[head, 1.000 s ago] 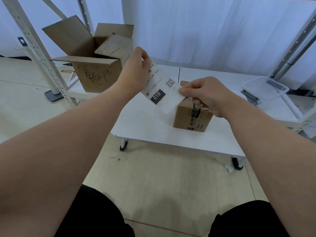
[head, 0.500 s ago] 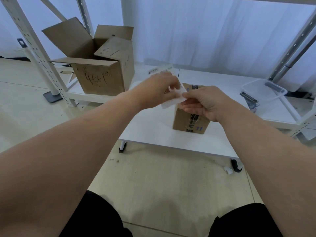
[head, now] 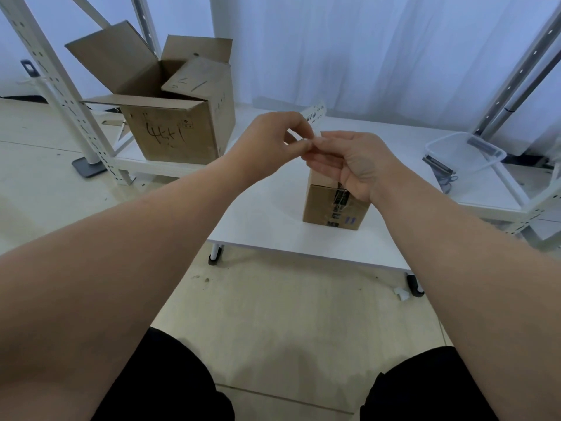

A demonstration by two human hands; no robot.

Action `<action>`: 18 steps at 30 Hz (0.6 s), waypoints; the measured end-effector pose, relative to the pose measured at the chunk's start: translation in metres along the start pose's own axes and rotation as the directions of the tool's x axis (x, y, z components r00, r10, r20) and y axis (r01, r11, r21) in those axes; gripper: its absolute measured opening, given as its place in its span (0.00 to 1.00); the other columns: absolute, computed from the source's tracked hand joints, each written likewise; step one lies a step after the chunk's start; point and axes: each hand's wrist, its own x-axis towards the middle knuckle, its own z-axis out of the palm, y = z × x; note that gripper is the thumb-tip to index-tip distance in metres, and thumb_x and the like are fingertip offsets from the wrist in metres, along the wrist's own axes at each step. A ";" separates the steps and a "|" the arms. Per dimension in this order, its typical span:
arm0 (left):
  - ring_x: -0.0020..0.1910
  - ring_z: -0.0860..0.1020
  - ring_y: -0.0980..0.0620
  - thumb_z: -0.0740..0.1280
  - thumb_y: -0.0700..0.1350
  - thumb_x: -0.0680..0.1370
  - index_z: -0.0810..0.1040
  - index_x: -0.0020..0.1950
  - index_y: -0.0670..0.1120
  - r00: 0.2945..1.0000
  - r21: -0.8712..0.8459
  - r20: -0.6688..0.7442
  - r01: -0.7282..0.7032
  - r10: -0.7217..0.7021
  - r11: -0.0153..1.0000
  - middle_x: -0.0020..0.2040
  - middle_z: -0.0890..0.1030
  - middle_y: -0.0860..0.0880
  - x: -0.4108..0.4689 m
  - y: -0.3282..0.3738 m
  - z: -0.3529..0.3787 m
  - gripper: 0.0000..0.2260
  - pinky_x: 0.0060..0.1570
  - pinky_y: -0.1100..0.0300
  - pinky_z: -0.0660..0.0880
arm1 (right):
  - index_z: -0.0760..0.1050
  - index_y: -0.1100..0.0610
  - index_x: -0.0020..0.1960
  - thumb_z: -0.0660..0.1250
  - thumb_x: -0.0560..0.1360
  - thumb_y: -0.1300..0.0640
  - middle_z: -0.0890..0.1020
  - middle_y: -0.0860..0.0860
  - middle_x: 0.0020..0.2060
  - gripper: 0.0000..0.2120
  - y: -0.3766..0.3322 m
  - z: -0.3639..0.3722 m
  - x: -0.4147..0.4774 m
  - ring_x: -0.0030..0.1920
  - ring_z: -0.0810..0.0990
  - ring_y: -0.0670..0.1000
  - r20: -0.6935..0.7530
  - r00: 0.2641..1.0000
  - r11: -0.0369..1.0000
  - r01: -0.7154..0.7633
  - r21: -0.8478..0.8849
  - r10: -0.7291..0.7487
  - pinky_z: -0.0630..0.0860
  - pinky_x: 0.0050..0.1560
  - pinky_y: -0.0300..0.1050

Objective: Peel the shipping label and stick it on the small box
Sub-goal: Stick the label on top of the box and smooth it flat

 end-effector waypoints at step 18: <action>0.40 0.77 0.43 0.62 0.45 0.76 0.83 0.46 0.44 0.905 0.448 -0.063 -0.351 0.421 0.822 0.42 0.80 0.44 -0.001 0.002 -0.005 0.10 0.43 0.55 0.69 | 0.79 0.61 0.46 0.67 0.75 0.59 0.84 0.56 0.39 0.06 -0.005 0.006 0.000 0.40 0.85 0.53 -0.026 0.997 0.995 -0.075 -0.060 0.073 0.83 0.42 0.44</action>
